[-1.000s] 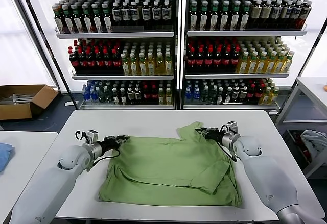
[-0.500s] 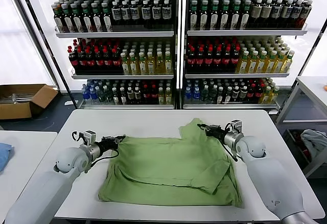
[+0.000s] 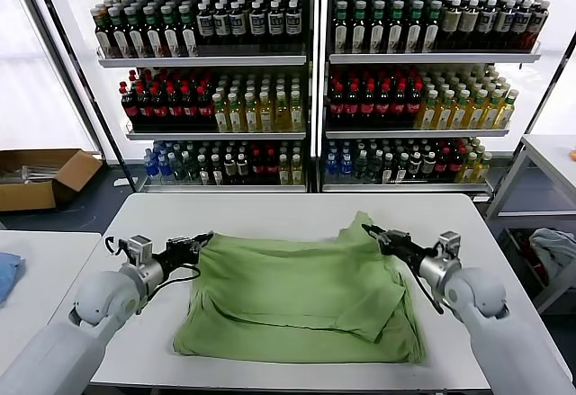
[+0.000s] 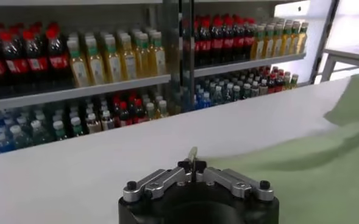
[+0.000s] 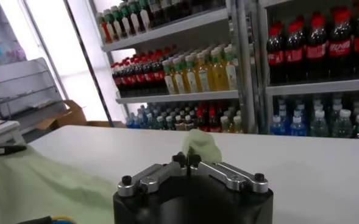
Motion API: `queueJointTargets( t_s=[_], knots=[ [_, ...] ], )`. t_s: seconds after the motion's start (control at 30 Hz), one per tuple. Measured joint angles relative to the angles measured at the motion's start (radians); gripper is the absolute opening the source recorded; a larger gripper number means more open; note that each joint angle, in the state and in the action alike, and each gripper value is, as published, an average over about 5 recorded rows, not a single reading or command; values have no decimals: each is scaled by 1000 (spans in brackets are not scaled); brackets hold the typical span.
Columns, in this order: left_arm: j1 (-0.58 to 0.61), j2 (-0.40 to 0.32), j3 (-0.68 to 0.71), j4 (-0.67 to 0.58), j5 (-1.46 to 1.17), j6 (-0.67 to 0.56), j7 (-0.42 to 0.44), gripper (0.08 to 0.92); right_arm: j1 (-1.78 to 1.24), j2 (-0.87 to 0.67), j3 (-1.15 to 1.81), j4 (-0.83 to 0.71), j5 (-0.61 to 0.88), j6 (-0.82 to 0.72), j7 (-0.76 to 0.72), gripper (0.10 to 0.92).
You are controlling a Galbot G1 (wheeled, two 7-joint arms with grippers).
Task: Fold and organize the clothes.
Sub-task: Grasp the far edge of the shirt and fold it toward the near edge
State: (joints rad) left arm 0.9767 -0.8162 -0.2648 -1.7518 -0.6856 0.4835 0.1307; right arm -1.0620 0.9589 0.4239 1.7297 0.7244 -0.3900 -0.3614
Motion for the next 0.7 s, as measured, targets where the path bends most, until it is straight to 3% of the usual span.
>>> queueJointTargets(
  t_s=[0.47,0.57,0.7],
  knots=[
    [324,5,-136,-213,63,32,-28,89,-415,2,189,247,-68,10,42,112],
    [370,0,-146,-233,89,41,-26,95,-467,10,209,267,-91,11,57,164],
    [409,-2,-165,-247,122,52,-27,179,-509,14,239,284,-110,22,69,276]
  ],
)
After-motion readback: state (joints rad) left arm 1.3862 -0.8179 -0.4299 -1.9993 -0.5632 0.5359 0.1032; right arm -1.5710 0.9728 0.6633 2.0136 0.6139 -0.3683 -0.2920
